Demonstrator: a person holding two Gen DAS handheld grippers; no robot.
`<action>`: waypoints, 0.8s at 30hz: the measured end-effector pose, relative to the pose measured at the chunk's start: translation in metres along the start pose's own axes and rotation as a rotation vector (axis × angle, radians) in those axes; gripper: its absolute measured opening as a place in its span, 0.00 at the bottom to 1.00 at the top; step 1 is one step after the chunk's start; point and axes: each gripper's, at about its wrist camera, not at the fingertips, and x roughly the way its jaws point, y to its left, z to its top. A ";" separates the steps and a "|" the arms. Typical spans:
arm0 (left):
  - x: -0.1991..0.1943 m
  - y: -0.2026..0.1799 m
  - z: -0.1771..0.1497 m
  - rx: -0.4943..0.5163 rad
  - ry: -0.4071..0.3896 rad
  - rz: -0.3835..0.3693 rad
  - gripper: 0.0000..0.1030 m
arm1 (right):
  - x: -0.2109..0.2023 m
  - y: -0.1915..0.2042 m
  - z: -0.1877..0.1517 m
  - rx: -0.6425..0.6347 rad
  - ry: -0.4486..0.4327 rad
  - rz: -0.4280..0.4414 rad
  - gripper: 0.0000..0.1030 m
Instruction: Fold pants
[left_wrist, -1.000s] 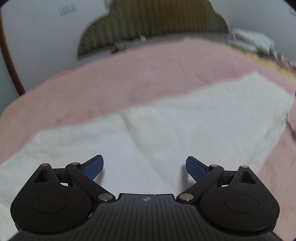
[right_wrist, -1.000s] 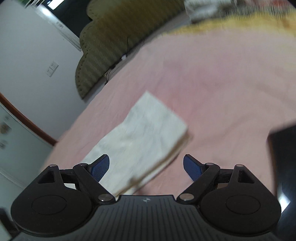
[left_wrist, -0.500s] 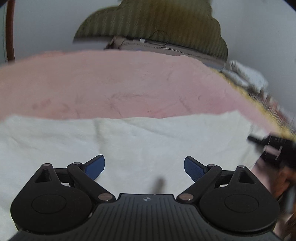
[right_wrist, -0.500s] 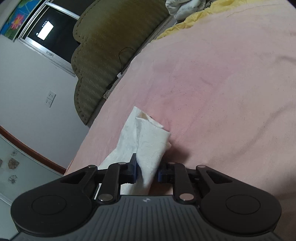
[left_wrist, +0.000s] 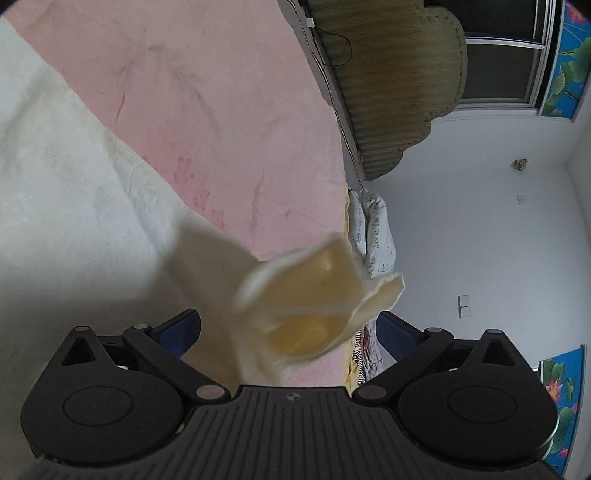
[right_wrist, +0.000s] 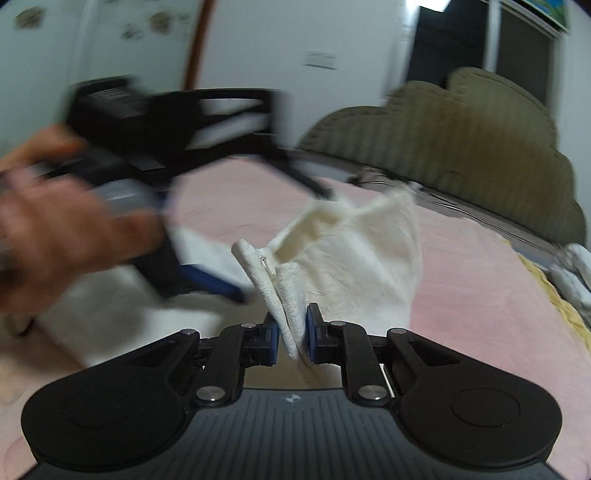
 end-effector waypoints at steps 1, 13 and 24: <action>0.004 -0.001 0.003 0.014 0.003 0.032 1.00 | -0.001 0.006 -0.001 -0.018 0.000 0.020 0.14; -0.069 -0.050 0.007 0.475 -0.165 0.450 0.05 | 0.000 0.058 0.022 -0.082 -0.066 0.215 0.14; -0.122 -0.019 -0.002 0.653 -0.242 0.871 0.47 | 0.052 0.119 0.028 -0.097 0.068 0.398 0.20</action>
